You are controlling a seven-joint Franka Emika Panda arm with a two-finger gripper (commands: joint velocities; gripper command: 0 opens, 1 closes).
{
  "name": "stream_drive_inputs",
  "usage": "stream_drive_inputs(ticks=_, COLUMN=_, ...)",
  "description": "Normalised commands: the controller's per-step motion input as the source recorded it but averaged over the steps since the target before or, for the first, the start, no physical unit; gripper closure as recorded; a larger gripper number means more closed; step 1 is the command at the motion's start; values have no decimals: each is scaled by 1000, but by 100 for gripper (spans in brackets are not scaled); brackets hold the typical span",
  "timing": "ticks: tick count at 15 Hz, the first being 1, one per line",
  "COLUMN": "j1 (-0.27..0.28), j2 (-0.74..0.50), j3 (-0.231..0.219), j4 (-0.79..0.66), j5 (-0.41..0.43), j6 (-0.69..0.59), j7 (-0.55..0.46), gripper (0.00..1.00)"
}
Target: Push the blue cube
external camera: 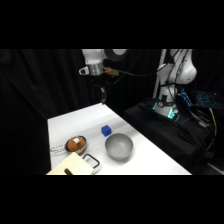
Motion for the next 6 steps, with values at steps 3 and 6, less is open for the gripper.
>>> stream_drive_inputs(ticks=3, j1=72, j2=-114, j3=-41, j4=230, j5=-80, j6=-342, j7=-1, gripper=4)
stream_drive_inputs(ticks=6, j1=82, j2=-30, j3=-23, j4=188, j5=-104, j6=-244, j7=102, gripper=0)
